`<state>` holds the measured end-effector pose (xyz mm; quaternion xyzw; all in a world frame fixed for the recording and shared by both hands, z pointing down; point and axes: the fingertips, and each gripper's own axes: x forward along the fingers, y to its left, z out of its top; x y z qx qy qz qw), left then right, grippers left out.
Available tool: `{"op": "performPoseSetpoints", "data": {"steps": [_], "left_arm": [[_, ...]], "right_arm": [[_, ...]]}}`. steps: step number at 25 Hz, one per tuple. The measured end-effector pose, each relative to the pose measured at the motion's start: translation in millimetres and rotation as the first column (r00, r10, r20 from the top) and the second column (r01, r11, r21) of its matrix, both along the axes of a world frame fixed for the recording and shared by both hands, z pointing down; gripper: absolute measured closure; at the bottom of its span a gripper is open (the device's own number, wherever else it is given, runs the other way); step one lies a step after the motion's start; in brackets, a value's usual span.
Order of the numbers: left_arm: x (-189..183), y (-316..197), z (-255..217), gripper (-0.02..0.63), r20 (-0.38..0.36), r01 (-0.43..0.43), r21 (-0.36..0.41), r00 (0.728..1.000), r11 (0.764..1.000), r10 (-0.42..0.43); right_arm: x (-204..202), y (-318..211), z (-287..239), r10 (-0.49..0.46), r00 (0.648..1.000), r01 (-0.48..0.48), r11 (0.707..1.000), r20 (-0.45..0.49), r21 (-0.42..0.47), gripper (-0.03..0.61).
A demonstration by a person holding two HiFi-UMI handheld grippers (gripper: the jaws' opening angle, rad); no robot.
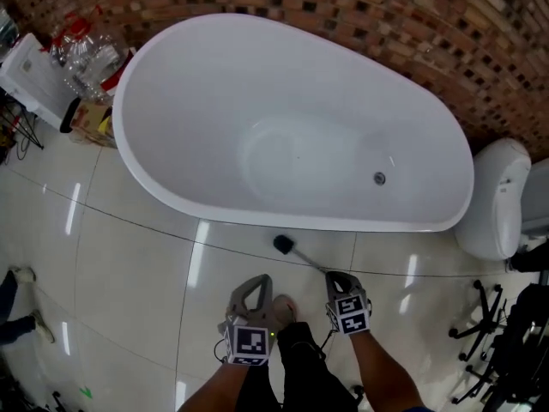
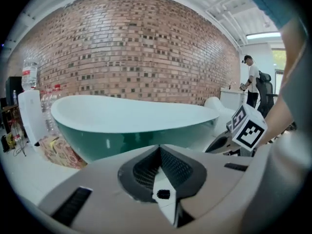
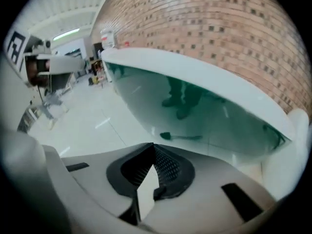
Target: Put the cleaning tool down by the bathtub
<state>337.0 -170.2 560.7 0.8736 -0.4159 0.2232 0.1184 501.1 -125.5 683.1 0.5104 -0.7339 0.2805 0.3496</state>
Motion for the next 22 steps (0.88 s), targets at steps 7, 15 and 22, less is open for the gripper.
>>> {"op": "performPoseSetpoints", "data": {"steps": [7, 15, 22], "left_arm": [[45, 17, -100, 0.614, 0.0, -0.121, 0.035, 0.993, 0.992, 0.121], [84, 41, -195, 0.614, -0.037, -0.182, 0.083, 0.982, 0.98, 0.185], [104, 66, -283, 0.614, -0.054, -0.354, 0.182, 0.928, 0.917, 0.369]], "right_arm": [[59, 6, -167, 0.302, 0.941, -0.331, 0.918, 0.157, 0.22, 0.565], [59, 31, -306, 0.236, 0.955, -0.289, 0.882, 0.182, 0.371, 0.565], [64, 62, -421, 0.284, 0.944, -0.331, 0.809, 0.169, 0.486, 0.565]]}}
